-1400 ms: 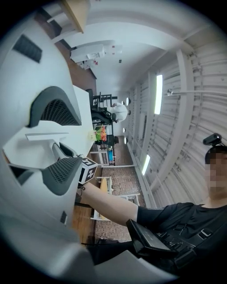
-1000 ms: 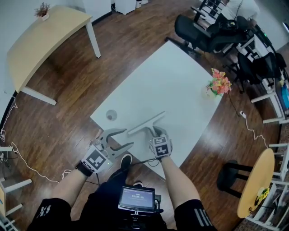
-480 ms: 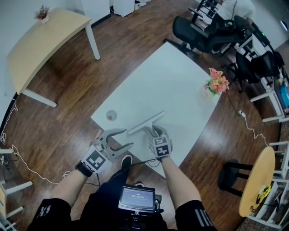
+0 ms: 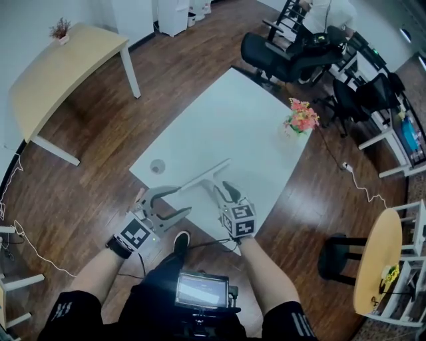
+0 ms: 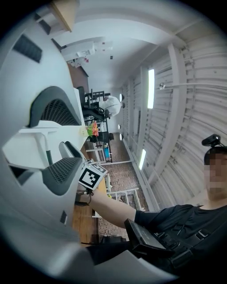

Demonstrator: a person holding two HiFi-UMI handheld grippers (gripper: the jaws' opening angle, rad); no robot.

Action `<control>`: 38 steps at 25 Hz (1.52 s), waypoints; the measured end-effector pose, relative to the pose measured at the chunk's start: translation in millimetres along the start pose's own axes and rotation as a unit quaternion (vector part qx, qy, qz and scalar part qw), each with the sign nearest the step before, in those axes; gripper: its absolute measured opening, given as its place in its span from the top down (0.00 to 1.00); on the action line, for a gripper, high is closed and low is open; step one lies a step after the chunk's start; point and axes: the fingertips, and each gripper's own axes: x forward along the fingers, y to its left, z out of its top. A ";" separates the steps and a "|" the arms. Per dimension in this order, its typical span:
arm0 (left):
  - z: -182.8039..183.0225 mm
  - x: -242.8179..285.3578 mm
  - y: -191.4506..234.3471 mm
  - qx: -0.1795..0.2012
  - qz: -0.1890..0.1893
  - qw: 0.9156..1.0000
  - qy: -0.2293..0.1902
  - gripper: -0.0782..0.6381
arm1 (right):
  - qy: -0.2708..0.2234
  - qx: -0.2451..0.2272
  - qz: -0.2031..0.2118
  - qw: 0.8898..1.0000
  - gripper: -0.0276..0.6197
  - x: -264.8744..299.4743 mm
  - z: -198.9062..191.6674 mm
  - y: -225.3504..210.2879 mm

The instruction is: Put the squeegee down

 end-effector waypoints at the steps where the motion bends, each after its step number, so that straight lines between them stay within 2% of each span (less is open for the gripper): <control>1: 5.2 -2.7 -5.9 0.005 0.001 1.000 -0.003 0.57 | -0.013 0.003 0.002 1.000 0.72 -12.8 8.9 4.7; 6: 33.3 -20.7 -49.3 0.013 0.011 1.000 -0.017 0.57 | -0.081 0.013 0.018 0.996 0.72 -92.0 42.7 33.8; 10: 51.8 -43.2 -99.6 0.023 0.018 0.999 -0.025 0.57 | -0.123 0.007 0.030 0.992 0.72 -161.5 48.8 61.7; 15: 66.0 -75.1 -160.2 0.035 0.031 0.998 -0.029 0.57 | -0.164 -0.021 0.042 0.985 0.72 -238.5 46.6 93.6; 19: 65.8 -92.6 -206.9 0.039 0.034 0.998 -0.018 0.57 | -0.191 -0.039 0.057 0.979 0.72 -288.9 30.2 118.4; 24: 74.7 -103.6 -250.0 0.031 0.035 0.999 -0.022 0.57 | -0.203 -0.025 0.062 0.977 0.75 -344.5 19.1 141.1; 28: 77.8 -110.7 -265.1 0.028 0.030 0.999 -0.022 0.57 | -0.204 -0.012 0.044 0.978 0.76 -366.4 8.6 142.8; 31: 79.6 -119.1 -268.4 0.022 0.027 0.999 -0.024 0.57 | -0.183 0.004 0.037 0.982 0.77 -374.6 1.7 152.0; 38: 73.6 -131.2 -256.3 0.017 0.017 0.999 -0.020 0.57 | -0.180 0.019 0.019 0.983 0.78 -366.3 -6.6 159.8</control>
